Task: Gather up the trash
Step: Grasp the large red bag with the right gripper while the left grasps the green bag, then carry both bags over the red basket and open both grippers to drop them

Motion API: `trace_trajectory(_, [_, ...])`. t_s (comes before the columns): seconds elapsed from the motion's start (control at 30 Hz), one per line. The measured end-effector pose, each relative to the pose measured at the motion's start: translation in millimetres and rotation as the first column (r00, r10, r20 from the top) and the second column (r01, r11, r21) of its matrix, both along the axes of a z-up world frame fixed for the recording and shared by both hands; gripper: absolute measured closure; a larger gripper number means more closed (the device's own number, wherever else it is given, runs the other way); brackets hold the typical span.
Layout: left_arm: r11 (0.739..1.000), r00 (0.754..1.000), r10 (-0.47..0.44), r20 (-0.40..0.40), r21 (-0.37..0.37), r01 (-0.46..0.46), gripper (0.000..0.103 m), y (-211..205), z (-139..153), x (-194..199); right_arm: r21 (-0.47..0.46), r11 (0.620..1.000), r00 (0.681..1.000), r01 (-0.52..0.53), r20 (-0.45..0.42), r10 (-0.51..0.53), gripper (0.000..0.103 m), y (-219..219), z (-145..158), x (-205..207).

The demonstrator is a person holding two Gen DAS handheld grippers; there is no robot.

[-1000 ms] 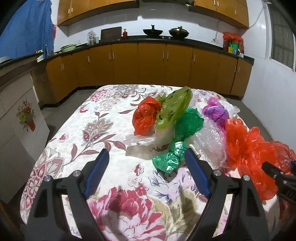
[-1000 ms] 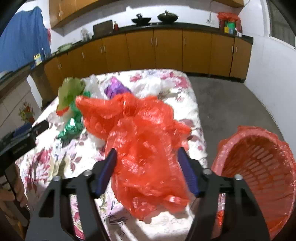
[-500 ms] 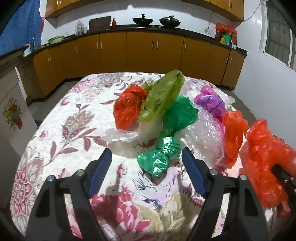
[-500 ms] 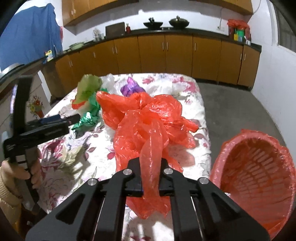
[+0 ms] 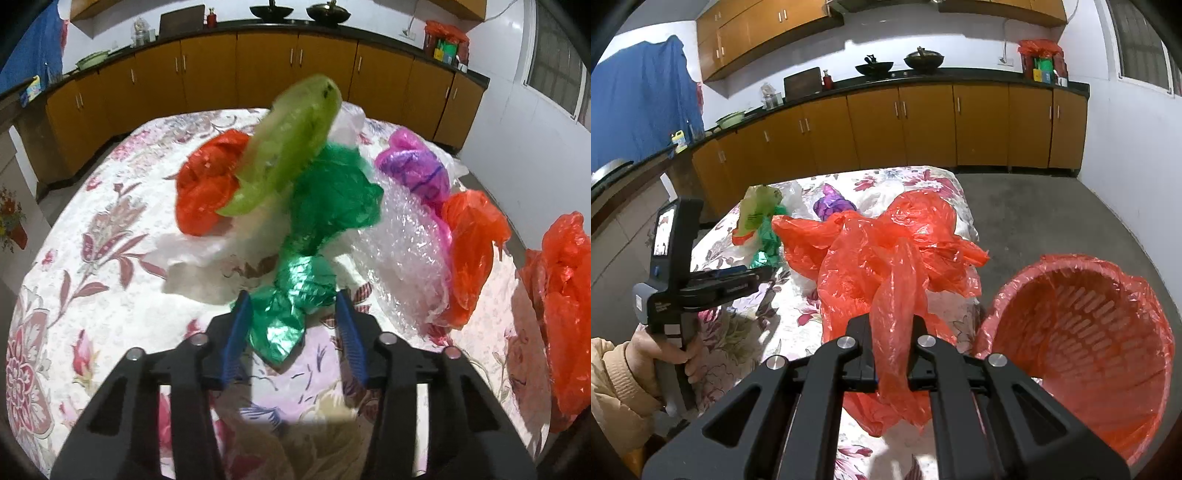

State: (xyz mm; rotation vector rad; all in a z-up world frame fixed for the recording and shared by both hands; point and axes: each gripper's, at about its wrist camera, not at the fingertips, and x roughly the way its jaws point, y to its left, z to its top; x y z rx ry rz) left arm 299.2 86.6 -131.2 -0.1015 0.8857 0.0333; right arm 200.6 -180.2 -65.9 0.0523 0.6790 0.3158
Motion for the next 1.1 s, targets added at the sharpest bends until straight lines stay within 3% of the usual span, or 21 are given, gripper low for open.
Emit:
trace_trajectory(0.17, [1.000,1.000,-0.025,0.006,-0.006,0.025,0.074,-3,-1,0,0.010,1.000,1.000,0.013,-0.002,-0.013,0.098,-2,-1,-1])
trace_trajectory(0.3, [0.999,0.999,-0.029,0.021,-0.013,0.029,0.078,-2,1,-6,0.015,1.000,1.000,0.023,0.003,-0.023,0.098,-4,1,-3])
trace_trajectory(0.87, [0.996,0.991,-0.075,0.115,-0.029,0.079,0.080,-8,41,-51,0.025,0.997,0.995,0.071,0.061,-0.073,0.098,-22,18,-19])
trace_trajectory(1.1, [0.990,0.978,-0.122,0.170,-0.042,0.131,0.080,-25,67,-65,0.012,0.989,0.984,0.145,0.105,-0.146,0.098,-48,31,-30])
